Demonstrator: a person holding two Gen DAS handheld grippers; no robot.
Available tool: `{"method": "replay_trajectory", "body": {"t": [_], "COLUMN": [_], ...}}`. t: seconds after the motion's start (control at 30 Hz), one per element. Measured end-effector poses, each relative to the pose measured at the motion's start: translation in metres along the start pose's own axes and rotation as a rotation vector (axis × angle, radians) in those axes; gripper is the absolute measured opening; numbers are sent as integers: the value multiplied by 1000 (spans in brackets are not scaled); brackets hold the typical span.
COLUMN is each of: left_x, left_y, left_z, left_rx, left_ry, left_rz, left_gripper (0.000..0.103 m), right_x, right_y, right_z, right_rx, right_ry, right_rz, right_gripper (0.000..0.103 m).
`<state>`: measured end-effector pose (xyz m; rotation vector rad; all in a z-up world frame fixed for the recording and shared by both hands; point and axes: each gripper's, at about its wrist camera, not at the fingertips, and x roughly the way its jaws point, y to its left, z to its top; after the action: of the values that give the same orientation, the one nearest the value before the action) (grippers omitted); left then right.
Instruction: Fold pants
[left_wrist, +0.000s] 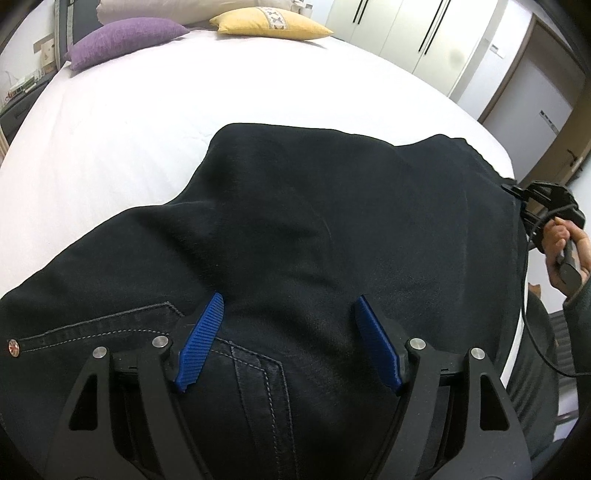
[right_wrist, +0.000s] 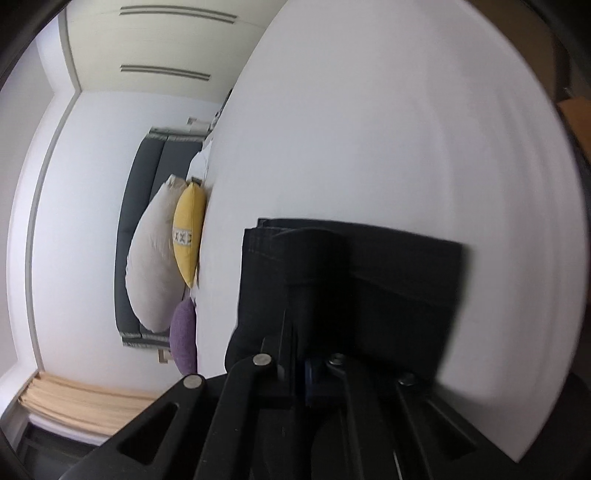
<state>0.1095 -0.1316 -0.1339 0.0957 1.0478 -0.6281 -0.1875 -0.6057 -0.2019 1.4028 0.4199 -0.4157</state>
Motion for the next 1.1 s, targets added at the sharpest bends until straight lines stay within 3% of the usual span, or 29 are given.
{"method": "replay_trajectory", "body": {"t": [0.23, 0.53, 0.67, 0.77, 0.87, 1.0, 1.1], "left_x": [3, 9, 11, 7, 6, 10, 11], "left_y": [-5, -12, -11, -11, -9, -14, -17], "left_z": [4, 11, 13, 11, 9, 7, 9], "left_rx": [3, 28, 51, 72, 63, 87, 94], "left_ry": [13, 36, 40, 48, 41, 29, 27], "left_rz": [9, 30, 26, 42, 26, 58, 63], "left_gripper": [74, 75, 75, 76, 75, 76, 76], "right_x": [-26, -42, -29, -43, -54, -41, -46], "right_y": [-21, -32, -54, -41, -27, -31, -40], "right_z": [1, 4, 9, 16, 25, 27, 28], "right_rx": [65, 173, 178, 139, 139, 56, 71], "right_ry": [-44, -31, -16, -56, -32, 4, 9], "right_rz": [10, 28, -8, -24, 10, -127, -85], "right_gripper": [4, 4, 1, 3, 3, 3, 2]}}
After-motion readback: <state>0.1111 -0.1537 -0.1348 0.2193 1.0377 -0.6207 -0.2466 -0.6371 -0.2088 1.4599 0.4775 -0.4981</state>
